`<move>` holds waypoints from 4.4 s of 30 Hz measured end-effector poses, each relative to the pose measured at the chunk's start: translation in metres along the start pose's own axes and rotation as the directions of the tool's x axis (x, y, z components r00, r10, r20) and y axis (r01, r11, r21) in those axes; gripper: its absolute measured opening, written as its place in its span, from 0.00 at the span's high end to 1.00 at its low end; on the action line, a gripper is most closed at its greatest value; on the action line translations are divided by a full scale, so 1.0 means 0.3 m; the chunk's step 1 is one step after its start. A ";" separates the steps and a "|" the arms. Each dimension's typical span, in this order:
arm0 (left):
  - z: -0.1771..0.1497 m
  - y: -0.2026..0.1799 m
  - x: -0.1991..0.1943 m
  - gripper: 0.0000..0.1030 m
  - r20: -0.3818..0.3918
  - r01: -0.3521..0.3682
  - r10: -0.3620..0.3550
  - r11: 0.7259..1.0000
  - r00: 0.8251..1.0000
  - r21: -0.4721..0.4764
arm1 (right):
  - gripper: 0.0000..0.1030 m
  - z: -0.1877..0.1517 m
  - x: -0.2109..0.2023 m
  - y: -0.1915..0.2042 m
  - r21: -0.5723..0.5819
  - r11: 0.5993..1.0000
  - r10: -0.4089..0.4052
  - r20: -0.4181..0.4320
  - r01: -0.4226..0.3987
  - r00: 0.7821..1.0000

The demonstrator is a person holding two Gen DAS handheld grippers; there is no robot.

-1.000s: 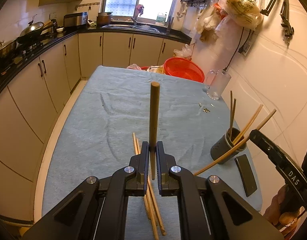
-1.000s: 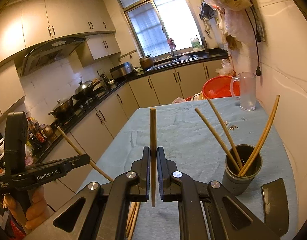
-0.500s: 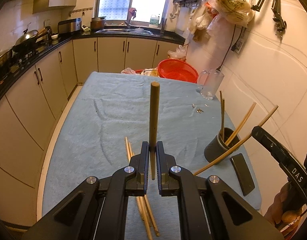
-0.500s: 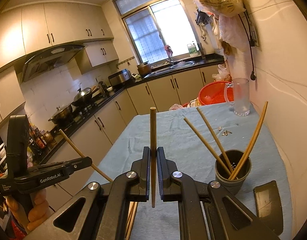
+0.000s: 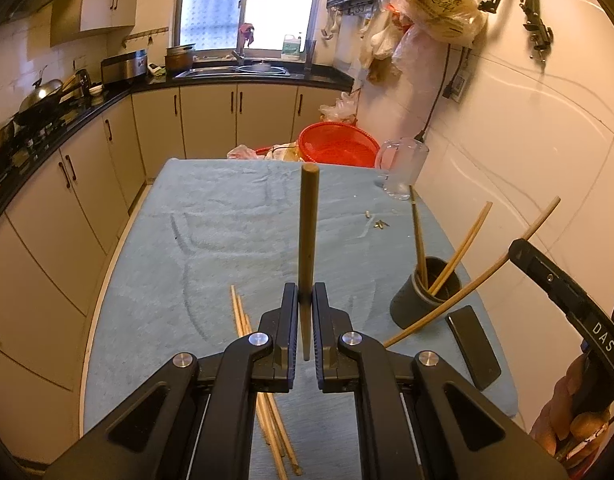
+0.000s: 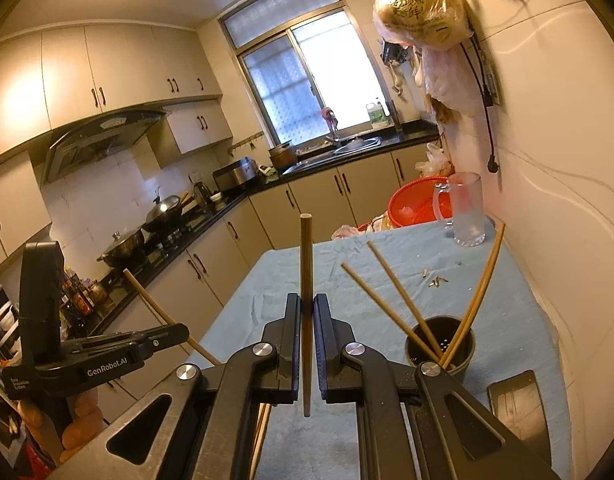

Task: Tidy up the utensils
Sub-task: 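Lift both held chopsticks upright and carry them toward the black cup, then lower both chopsticks into the black holder cup, then open both grippers to release the chopsticks into the cup, then move both open grippers back over the remaining chopsticks on the towel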

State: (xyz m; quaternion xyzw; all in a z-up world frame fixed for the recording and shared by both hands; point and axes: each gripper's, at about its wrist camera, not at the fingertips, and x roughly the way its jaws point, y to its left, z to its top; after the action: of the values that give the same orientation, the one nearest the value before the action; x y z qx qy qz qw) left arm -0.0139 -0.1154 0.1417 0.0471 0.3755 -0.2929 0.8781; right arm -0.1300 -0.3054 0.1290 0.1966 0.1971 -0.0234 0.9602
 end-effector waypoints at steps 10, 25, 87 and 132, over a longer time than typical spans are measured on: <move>0.070 -0.102 -0.018 0.94 0.007 0.055 -0.055 0.998 0.998 0.036 | 0.93 0.064 -0.084 -0.072 0.028 0.999 -0.020 0.064 0.018 0.998; 0.229 -0.305 -0.012 0.94 0.034 0.174 -0.177 0.981 0.984 0.085 | 0.93 0.177 -0.176 -0.218 0.063 0.994 -0.098 0.150 0.090 0.984; 0.170 -0.375 0.319 0.79 -0.073 0.212 -0.209 0.976 0.975 0.043 | 0.90 0.096 0.049 -0.463 0.122 0.967 -0.220 -0.037 0.223 0.975; -0.353 0.192 0.163 0.60 -0.097 -0.088 0.079 0.992 0.992 -0.086 | 0.03 -0.355 0.147 0.055 -0.264 0.881 -0.426 -0.083 0.393 0.901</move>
State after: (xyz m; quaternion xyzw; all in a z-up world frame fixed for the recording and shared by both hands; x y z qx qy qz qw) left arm -0.0225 -0.0594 0.0248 0.0367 0.4267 -0.2361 0.8723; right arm -0.1269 -0.2476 0.0279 0.0338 0.3019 -0.1885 0.9339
